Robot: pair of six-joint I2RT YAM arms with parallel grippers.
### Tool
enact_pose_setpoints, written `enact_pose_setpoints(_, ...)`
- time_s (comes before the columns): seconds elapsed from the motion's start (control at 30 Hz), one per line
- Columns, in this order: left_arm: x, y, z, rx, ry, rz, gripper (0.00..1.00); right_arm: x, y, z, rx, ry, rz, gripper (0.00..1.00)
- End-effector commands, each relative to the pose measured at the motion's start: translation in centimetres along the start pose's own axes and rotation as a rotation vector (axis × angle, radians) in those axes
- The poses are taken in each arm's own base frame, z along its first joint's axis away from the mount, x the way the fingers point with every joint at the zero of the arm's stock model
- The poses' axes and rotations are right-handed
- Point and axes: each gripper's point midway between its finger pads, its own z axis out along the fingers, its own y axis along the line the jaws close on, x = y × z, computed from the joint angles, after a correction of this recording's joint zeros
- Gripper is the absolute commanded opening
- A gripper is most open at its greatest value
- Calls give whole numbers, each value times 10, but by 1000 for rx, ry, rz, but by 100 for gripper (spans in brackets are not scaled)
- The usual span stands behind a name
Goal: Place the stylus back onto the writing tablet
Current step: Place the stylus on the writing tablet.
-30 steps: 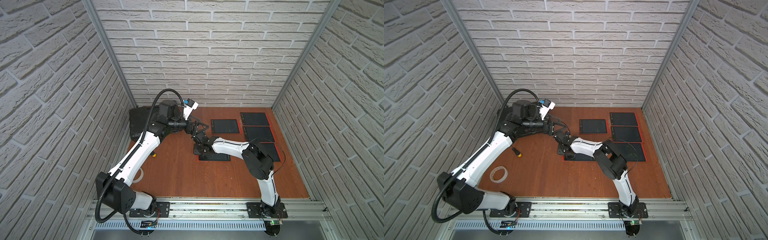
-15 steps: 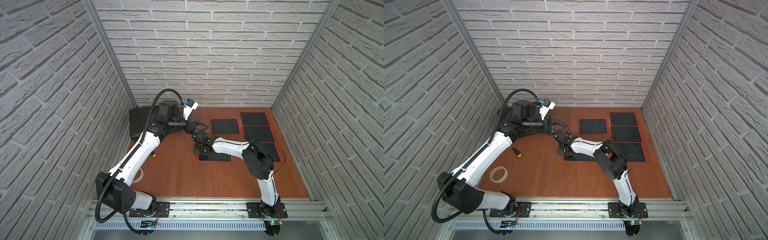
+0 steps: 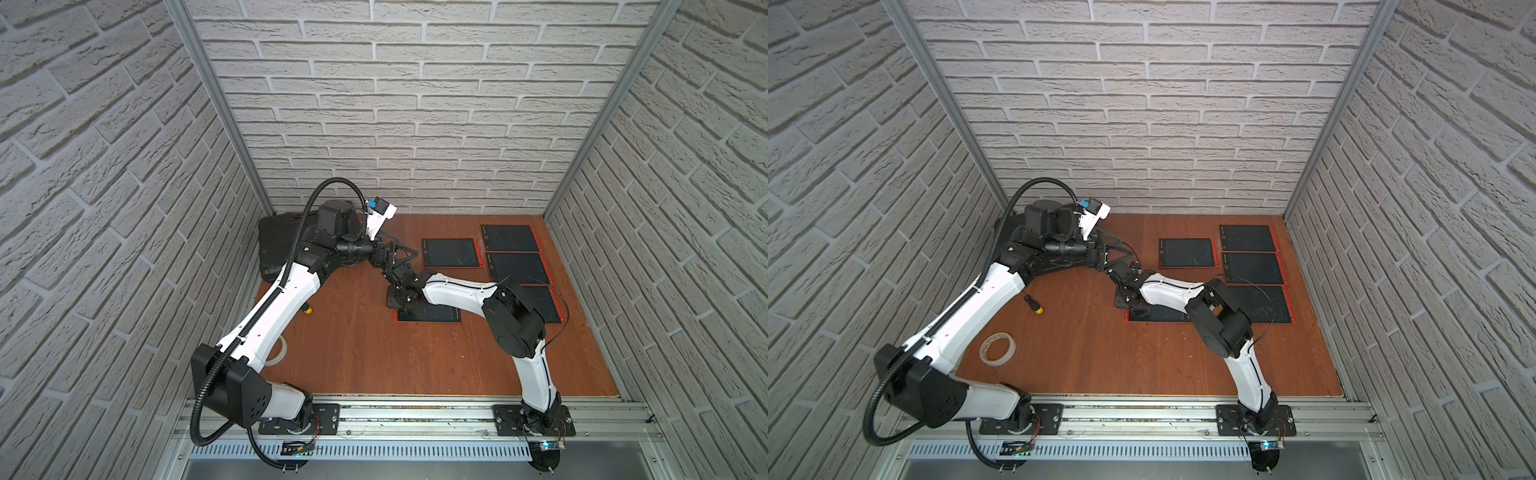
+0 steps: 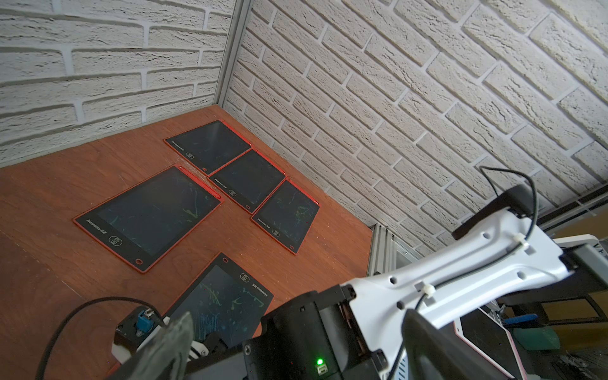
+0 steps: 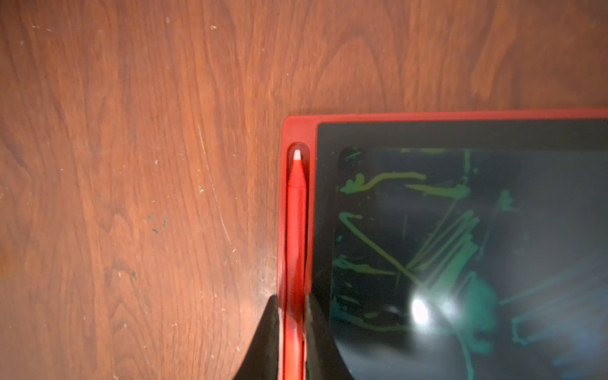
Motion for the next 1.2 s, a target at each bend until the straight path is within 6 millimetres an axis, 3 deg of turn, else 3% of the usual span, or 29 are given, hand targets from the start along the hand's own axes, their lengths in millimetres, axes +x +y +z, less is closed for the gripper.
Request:
enact_pose_setpoints(0.0,-13,-11,-4,17,-29,45,98,3,-8,4,35,16,-7,14)
enact_pose_setpoints(0.43,-13,-11,-4,15,-29,48,98,-2,-9,-5,51,-7,-40,6)
enact_pose_setpoints(0.73,-13,-11,-4,15,-29,47,98,2,-13,4,78,16,-48,3)
enact_pose_setpoints(1.17,-13,-10,-4,12,-27,46,98,17,-34,18,248,98,-123,3)
